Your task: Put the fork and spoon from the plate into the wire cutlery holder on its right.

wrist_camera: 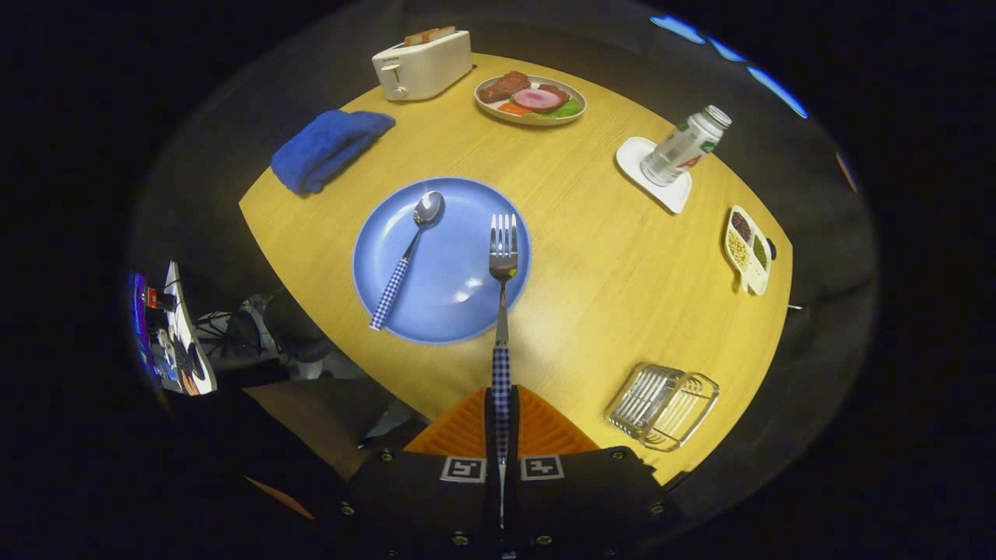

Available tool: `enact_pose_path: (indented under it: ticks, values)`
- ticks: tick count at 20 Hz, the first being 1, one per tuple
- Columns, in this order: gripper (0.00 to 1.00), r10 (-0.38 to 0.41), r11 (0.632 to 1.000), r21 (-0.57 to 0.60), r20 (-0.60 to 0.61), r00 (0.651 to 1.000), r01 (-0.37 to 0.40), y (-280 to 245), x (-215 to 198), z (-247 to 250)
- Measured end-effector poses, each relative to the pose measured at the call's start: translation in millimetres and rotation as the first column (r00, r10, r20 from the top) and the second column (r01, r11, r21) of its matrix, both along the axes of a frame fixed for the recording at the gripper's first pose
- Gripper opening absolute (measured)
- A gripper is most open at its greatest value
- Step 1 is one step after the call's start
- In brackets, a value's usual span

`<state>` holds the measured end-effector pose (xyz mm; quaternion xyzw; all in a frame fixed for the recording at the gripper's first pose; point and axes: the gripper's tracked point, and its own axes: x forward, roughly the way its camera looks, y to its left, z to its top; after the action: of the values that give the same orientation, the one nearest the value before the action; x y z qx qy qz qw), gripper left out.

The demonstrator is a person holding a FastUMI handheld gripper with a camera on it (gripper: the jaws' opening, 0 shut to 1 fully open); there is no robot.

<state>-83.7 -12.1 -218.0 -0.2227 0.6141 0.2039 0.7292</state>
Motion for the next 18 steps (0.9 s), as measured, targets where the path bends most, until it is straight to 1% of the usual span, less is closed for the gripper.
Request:
enact_pose_path:
  ticks: [7,10,14,18]
  values:
    - [0.02,-0.113,0.988,-0.109,-0.007,0.994,0.112,-102,-18,42]
    - [0.02,-0.125,0.978,-0.173,-0.031,0.992,0.118,-134,-25,54]
    - [0.02,-0.151,0.957,-0.261,-0.085,0.985,0.124,-173,-33,55]
    - [0.02,-0.148,0.936,-0.342,-0.18,0.972,0.079,-197,-32,41]
